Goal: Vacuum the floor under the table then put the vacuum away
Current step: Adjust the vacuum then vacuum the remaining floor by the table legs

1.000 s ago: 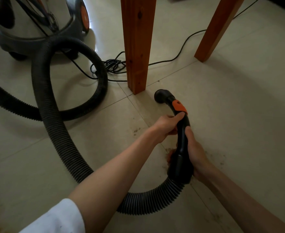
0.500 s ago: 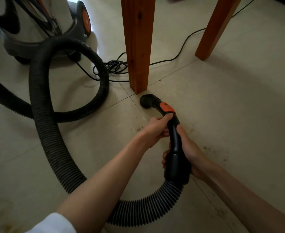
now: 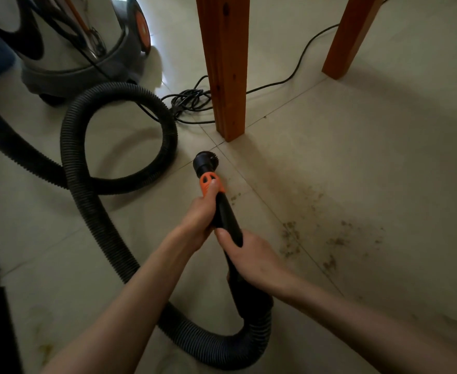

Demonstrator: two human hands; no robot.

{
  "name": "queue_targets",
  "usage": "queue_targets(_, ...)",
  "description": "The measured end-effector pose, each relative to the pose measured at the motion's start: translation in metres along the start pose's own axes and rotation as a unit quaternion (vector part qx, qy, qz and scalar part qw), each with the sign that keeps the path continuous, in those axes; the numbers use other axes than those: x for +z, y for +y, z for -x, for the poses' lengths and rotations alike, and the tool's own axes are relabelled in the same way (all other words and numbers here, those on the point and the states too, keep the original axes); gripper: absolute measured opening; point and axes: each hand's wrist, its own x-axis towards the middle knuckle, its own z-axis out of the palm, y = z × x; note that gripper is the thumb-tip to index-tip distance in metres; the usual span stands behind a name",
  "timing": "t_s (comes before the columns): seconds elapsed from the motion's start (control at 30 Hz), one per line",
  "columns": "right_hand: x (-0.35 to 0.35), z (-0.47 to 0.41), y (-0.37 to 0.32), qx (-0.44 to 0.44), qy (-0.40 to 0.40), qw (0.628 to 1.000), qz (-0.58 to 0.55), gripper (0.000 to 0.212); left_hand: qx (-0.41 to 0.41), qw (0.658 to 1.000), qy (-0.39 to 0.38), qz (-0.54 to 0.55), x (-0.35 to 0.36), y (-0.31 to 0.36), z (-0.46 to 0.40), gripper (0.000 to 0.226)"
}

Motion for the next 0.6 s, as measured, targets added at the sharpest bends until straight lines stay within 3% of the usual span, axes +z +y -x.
queue_targets(0.07,0.006,0.003,0.001,-0.004,-0.027,0.999,-0.02,0.041,0.0,1.0,-0.006,0.014,-0.007,-0.006,0.003,0.036)
queue_targets(0.2,0.014,0.005,0.003,0.017,-0.11,0.975,-0.194,0.027,-0.022,1.0,-0.01,0.0,-0.01,-0.017,0.005,0.04)
queue_targets(0.4,0.014,-0.001,-0.01,-0.001,-0.1,0.965,-0.242,0.045,-0.028,0.999,0.014,-0.013,-0.01,-0.009,0.003,0.039)
queue_targets(0.6,0.01,-0.006,-0.024,0.016,-0.095,0.956,-0.278,0.048,-0.017,0.997,0.029,-0.067,-0.011,0.005,-0.005,0.036)
